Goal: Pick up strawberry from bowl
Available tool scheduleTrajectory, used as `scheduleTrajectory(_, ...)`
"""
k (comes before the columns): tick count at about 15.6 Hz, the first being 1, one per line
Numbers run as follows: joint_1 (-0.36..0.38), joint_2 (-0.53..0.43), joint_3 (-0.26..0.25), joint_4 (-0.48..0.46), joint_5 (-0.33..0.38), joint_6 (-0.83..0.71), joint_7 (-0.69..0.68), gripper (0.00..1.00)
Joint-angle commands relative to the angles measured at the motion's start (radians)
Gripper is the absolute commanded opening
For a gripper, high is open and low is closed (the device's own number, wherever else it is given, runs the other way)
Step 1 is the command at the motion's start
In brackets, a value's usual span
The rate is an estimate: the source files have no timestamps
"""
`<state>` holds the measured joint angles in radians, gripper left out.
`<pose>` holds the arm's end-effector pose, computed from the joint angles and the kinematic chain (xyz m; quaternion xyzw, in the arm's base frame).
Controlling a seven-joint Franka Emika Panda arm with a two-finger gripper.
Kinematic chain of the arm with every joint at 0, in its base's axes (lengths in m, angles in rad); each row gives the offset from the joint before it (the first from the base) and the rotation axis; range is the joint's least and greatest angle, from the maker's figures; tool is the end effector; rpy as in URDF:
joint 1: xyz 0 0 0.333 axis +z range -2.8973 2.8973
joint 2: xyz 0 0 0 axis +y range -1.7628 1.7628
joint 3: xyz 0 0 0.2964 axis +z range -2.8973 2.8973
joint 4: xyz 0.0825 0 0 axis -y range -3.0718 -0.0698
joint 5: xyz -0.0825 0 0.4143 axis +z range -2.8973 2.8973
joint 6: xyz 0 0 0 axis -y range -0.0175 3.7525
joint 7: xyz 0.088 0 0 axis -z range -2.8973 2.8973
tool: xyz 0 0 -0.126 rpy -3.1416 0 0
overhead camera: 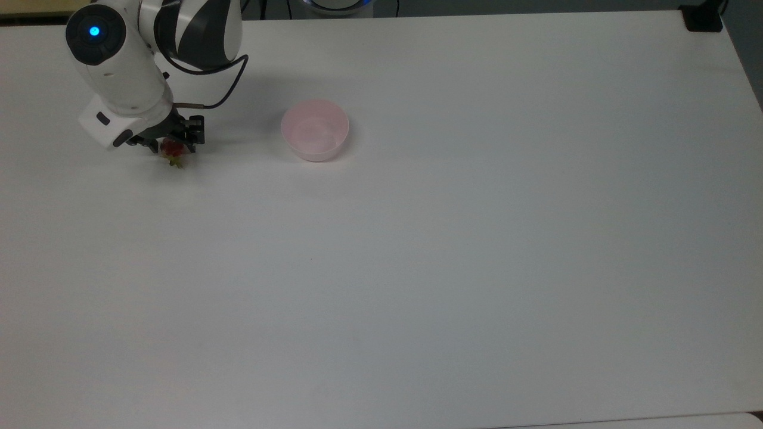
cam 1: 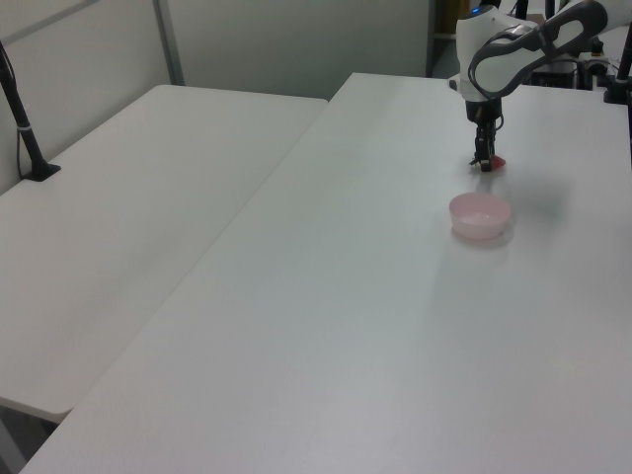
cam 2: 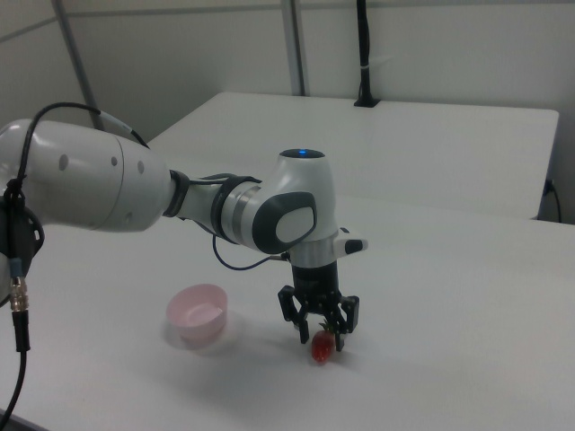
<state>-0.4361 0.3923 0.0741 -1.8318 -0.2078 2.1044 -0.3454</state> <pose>0.5951 -0.2409 0.2548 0.9946 0.0477 -0.0796 0.0471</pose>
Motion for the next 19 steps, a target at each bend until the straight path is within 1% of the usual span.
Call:
scheduleTrajectory(1, -0.003, -0.081, 0.001, 0.000, 0.011, -0.041, 0.125, 1.00)
scheduleTrajectory(3, 0.003, -0.139, 0.012, 0.018, 0.014, -0.079, 0.244, 1.00)
scheduleTrajectory(5, 0.031, -0.190, 0.015, 0.061, 0.030, -0.189, 0.270, 1.00)
scheduleTrajectory(6, 0.063, -0.219, 0.015, 0.121, 0.075, -0.278, 0.273, 1.00)
scheduleTrajectory(7, 0.075, -0.240, 0.015, 0.153, 0.117, -0.325, 0.279, 1.00)
scheduleTrajectory(8, 0.089, -0.263, 0.013, 0.185, 0.151, -0.361, 0.314, 1.00)
scheduleTrajectory(10, 0.128, -0.334, 0.012, 0.201, 0.168, -0.434, 0.403, 1.00)
scheduleTrajectory(11, 0.166, -0.387, 0.009, 0.201, 0.169, -0.479, 0.458, 1.00)
scheduleTrajectory(13, 0.209, -0.421, -0.002, 0.201, 0.180, -0.558, 0.500, 1.00)
scheduleTrajectory(14, 0.229, -0.429, -0.008, 0.200, 0.182, -0.587, 0.503, 1.00)
scheduleTrajectory(15, 0.262, -0.441, -0.029, 0.195, 0.182, -0.601, 0.502, 1.00)
scheduleTrajectory(17, 0.347, -0.444, -0.094, 0.192, 0.182, -0.593, 0.491, 1.00)
scheduleTrajectory(18, 0.365, -0.443, -0.105, 0.193, 0.182, -0.584, 0.482, 1.00)
scheduleTrajectory(19, 0.369, -0.443, -0.105, 0.197, 0.182, -0.542, 0.464, 1.00)
